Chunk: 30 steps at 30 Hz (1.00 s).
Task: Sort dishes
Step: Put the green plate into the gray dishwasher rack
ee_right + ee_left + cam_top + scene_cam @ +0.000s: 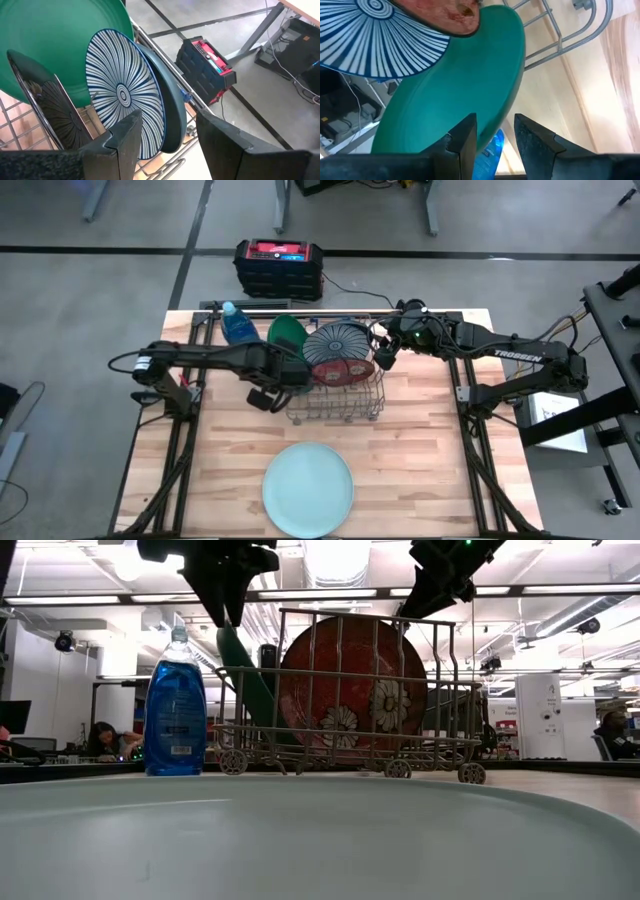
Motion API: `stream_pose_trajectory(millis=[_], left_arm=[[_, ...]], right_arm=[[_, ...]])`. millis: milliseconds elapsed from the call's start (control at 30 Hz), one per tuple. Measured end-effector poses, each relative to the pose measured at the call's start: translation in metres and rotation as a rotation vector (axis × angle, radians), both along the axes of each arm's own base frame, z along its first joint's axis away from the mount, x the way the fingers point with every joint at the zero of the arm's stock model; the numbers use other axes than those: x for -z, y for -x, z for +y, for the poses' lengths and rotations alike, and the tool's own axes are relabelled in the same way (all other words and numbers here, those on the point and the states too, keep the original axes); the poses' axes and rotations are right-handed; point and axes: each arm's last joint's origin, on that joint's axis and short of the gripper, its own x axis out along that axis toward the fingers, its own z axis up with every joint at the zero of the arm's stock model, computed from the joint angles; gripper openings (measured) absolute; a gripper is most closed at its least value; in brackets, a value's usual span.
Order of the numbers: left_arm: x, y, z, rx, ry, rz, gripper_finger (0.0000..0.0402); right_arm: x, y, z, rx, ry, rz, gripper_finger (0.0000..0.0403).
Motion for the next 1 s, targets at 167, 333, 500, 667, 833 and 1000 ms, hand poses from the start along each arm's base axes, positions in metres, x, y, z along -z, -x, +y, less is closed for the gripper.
stream_pose_trajectory(millis=[167,333,500,667,833,1000], left_arm=[[0.005,-0.002,0.000,0.010,-0.003,0.034,0.0121],[0.006,-0.001,0.001,0.026,-0.061,0.075,0.0121],[0.000,0.001,0.006,0.018,-0.240,0.085,0.0121],[-0.006,0.000,0.006,0.018,-0.241,0.064,0.0121],[-0.020,0.000,0.005,-0.043,-0.196,-0.026,0.0121],[-0.044,0.008,0.001,-0.144,-0.140,-0.175,0.0121]], right_arm=[[0.000,0.000,0.000,-0.001,0.001,0.000,0.0179],[0.000,0.000,0.000,0.000,0.001,0.000,0.0179],[0.000,0.000,0.000,-0.001,0.001,0.001,0.0179],[0.000,0.000,0.000,-0.001,0.001,0.001,0.0179],[0.000,0.000,0.000,-0.001,0.002,0.001,0.0179],[0.000,0.000,0.000,-0.009,0.011,0.009,0.0179]])
